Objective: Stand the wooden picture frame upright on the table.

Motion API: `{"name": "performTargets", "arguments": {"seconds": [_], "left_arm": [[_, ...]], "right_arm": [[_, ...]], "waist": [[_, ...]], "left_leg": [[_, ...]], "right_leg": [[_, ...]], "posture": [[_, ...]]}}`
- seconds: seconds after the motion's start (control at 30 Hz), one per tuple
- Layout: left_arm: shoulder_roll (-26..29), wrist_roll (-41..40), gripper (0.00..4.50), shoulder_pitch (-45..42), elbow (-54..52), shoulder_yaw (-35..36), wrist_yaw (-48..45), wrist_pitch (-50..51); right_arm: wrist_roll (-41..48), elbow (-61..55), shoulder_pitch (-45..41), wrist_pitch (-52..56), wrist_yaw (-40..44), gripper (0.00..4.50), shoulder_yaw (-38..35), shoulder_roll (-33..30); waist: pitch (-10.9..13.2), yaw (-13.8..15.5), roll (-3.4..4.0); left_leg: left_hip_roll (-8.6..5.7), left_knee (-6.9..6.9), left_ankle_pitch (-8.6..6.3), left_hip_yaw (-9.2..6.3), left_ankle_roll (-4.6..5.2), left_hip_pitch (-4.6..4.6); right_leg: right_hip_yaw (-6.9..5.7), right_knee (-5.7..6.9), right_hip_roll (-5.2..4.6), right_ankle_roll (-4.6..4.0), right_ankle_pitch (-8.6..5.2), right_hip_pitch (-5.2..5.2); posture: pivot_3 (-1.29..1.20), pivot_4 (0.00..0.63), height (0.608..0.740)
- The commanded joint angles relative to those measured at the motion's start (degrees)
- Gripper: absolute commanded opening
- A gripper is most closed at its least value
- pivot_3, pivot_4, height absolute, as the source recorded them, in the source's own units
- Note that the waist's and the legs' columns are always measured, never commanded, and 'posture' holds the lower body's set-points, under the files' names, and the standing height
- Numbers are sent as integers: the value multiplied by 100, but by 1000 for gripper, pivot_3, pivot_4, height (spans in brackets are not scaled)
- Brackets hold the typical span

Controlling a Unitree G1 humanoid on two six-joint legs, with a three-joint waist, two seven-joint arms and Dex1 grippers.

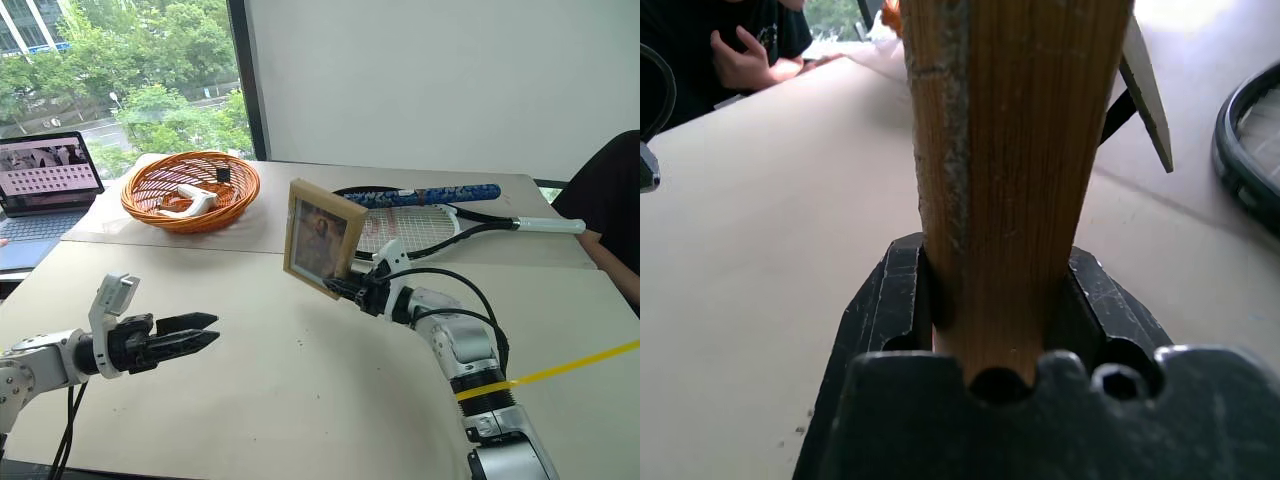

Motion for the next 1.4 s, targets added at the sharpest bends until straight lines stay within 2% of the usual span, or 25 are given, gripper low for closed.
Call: {"name": "performTargets", "arguments": {"seconds": [0.03, 0.3, 0.6, 0.73, 0.77, 0.9, 0.93, 1.0, 1.1, 1.2, 1.4], "left_arm": [[-96, 352, 4500, -2, -274, 44, -8, -426], [-259, 1046, 4500, -172, -35, -29, 85, -960], [-390, 1412, 4500, -471, 302, -247, -10, -1133], [-439, 1502, 4500, -599, 440, -304, -9, -1081], [-465, 1540, 4500, -628, 481, -304, 4, -1119], [-581, 1718, 4500, -702, 623, -295, 86, -1316], [-643, 1821, 4500, -691, 643, -294, 112, -1476], [-735, 1993, 4500, -622, 655, -313, 96, -1733], [-855, 2300, 4500, -450, 627, -372, 129, -2134], [-982, 3000, 4500, -209, 594, -567, 429, -2810], [-1218, 3518, 4500, -99, 726, -722, 613, -3374]], "right_arm": [[151, -231, -118, 578, 34, 1251, -176, -15], [518, -244, 168, 1767, 121, 1249, -302, 25], [148, -632, 449, 1465, 287, 1243, -54, -56], [149, -933, 599, 1352, 217, 1243, -334, -124], [185, -1050, 652, 1342, 217, 2239, -418, -162], [477, -1656, 1044, 1289, 138, 3379, -994, -367], [563, -1847, 1216, 1294, 102, 3997, -1199, -422], [670, -2138, 1532, 1270, 54, 4467, -1503, -510], [439, -2587, 2232, 727, 182, 4467, -1770, -710], [-681, -2998, 3281, -954, 263, 4467, -1804, -997], [-822, -3347, 4011, -1376, -287, 4467, -2239, -797]], "waist": [[0, -1, 0], [-1, -3, -1], [-1, 33, -1], [-2, 41, -2], [-2, 44, -1], [-1, 60, -1], [-1, 58, -1], [-2, 58, -2], [-2, 57, -2], [-4, 76, 1], [-4, -17, 1]], "left_leg": [[0, -1, 0, 0, 0, -2], [0, -1, 0, 0, 1, -2], [0, 2, 0, -1, 1, -1], [0, 1, -1, 0, 1, -2], [0, 0, -1, 0, 1, -2], [-1, 0, -1, 1, 1, -2], [-1, -1, -1, 0, 1, -3], [0, -1, -1, 0, 1, -3], [0, -1, -1, -1, 1, -3], [-2, -5, -3, -1, 4, -1], [-1, 7, 5, -3, 10, 13]], "right_leg": [[1, 0, 0, 0, 0, -1], [2, -1, 0, 1, -1, 0], [2, -4, 1, 2, -1, 4], [2, -5, 1, 3, -1, 4], [2, -5, 1, 3, -1, 3], [2, -5, 0, 3, -1, 1], [2, -5, 1, 3, -1, 2], [2, -4, 1, 3, -2, 3], [2, -5, 1, 2, -1, 4], [2, -13, 0, 6, -5, 12], [2, -18, 0, 37, -11, 28]], "posture": [[0, 150, 692], [0, 150, 692], [0, 150, 692], [0, 150, 692], [0, 150, 692], [0, 150, 692], [0, 150, 692], [0, 150, 692], [0, 150, 692], [0, 150, 692], [0, 150, 692]]}}
